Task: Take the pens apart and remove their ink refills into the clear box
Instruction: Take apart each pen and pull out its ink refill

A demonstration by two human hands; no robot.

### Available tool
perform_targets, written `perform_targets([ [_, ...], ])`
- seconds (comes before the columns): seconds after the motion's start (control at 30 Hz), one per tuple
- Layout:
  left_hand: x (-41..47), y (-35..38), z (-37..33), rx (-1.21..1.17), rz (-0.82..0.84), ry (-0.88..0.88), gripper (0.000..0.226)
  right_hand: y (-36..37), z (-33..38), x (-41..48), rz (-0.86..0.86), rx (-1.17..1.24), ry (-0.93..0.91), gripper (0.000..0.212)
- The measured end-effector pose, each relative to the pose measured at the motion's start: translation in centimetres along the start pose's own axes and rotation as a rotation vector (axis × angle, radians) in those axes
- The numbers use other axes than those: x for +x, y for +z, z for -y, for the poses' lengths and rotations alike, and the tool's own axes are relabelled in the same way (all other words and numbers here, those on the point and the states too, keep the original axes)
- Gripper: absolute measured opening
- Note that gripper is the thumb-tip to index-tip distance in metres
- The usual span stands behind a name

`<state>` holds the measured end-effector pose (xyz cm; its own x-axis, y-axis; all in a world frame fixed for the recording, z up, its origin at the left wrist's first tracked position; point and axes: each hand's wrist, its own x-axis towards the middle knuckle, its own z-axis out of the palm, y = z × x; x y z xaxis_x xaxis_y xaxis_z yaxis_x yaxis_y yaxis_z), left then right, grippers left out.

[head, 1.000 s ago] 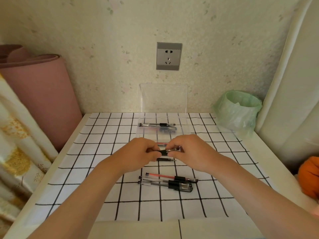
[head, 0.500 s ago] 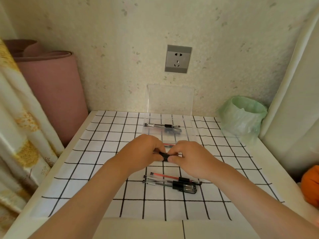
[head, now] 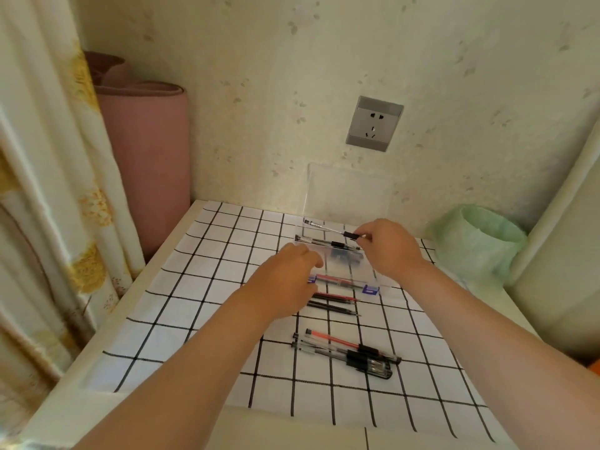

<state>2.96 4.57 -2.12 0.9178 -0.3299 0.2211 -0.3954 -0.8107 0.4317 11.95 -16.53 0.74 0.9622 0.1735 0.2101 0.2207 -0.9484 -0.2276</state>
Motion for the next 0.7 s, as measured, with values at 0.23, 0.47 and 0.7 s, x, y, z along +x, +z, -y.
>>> perform_targets([
  [0.23, -0.1, 0.1, 0.5, 0.024, 0.062, 0.011, 0.053, 1.6, 0.9, 2.7, 0.16, -0.269, 0.045, 0.026],
  [0.47, 0.1, 0.1, 0.5, 0.043, 0.085, 0.007, 0.051, 2.7, -1.0, 2.9, 0.258, -0.039, 0.038, 0.033],
  [0.7, 0.1, 0.0, -0.5, 0.068, -0.002, 0.063, 0.045, 0.3, -0.6, -0.8, 0.133, 0.099, -0.074, 0.03],
])
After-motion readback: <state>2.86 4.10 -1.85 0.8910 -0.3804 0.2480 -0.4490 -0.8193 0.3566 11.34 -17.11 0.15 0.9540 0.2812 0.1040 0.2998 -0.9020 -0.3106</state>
